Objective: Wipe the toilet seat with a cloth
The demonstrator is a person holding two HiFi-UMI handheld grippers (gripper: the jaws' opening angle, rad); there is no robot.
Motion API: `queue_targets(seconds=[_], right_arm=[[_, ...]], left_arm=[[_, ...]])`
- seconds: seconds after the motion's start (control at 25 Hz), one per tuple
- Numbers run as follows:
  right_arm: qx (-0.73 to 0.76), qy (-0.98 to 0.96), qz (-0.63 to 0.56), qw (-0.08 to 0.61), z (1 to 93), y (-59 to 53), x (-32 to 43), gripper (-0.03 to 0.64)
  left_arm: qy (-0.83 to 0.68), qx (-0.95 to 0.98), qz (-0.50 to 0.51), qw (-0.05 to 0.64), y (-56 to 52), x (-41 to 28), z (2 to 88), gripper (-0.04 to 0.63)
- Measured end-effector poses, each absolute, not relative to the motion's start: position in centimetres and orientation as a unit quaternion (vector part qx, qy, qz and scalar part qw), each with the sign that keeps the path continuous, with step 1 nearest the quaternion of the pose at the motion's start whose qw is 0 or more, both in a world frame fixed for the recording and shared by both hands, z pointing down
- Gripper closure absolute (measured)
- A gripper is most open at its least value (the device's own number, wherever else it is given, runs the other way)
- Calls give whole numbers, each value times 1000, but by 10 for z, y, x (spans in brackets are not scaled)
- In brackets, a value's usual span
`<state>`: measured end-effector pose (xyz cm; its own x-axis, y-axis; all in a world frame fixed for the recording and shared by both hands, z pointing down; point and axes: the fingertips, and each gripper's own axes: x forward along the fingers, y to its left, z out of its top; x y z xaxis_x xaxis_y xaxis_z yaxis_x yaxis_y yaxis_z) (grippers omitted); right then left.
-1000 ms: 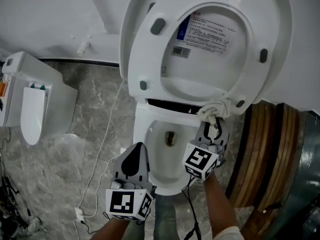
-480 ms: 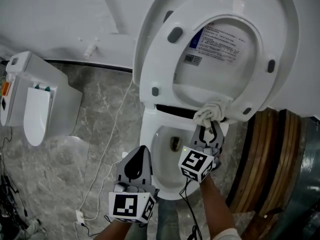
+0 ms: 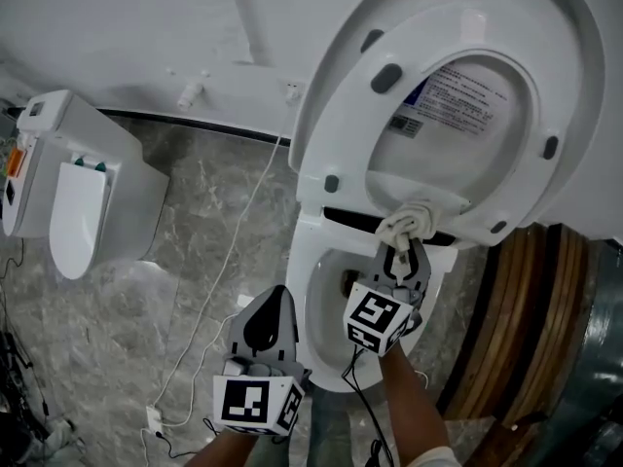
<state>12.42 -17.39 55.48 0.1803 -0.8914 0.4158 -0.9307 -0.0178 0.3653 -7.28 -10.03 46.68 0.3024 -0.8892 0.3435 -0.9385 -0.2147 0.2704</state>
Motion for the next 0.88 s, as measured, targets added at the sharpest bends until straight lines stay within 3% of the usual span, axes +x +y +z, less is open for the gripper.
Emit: queue_targets(seconds=[0.88], right_arm=[[716, -650, 37, 252, 528, -194, 46, 525]], left_arm=[[-602, 765, 40, 225, -106, -129, 460, 601]])
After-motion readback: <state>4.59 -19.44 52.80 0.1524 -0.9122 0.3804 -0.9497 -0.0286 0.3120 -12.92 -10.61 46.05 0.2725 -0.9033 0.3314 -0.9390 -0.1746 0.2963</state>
